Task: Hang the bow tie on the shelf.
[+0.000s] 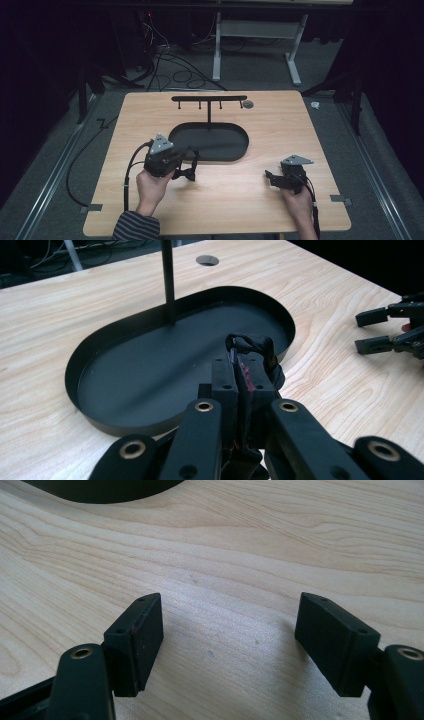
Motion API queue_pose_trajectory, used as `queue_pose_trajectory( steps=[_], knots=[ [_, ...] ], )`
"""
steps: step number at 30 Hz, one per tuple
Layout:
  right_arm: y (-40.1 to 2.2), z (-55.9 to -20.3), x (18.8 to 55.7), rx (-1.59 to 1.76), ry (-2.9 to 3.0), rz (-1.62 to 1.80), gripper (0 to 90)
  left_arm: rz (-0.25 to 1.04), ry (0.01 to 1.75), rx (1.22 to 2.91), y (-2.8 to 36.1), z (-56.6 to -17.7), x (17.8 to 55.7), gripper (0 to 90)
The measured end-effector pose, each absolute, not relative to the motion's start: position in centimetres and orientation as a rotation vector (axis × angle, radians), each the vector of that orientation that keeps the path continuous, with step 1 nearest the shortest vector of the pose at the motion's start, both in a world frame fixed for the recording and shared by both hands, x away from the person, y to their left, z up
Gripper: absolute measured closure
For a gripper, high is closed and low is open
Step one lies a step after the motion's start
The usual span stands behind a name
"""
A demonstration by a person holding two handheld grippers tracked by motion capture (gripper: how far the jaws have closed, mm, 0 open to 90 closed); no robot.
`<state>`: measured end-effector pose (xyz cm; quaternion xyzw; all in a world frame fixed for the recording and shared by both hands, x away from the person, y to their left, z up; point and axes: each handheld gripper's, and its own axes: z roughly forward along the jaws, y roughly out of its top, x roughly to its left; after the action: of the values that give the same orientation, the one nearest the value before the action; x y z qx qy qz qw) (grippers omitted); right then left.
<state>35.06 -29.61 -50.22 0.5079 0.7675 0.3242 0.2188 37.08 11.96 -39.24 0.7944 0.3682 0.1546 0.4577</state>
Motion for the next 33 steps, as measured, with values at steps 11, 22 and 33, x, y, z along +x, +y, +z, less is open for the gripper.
queue_pose_trajectory(
  steps=[11, 22, 33],
  knots=[
    [-29.6, -50.2, 35.1, 1.407, 2.123, 0.898, 28.5, 0.373, 0.887, 1.945, 11.9, -37.7, 37.6, 86.9],
    [-29.6, -50.2, 35.1, 1.406, 2.123, 0.896, 28.6, 0.387, 0.878, 1.92, 12.1, -36.3, 38.6, 87.0],
    [-29.6, -50.2, 35.1, 1.405, 2.122, 0.894, 28.8, 0.383, 0.888, 1.895, 12.6, -35.7, 39.8, 87.0]
  ],
)
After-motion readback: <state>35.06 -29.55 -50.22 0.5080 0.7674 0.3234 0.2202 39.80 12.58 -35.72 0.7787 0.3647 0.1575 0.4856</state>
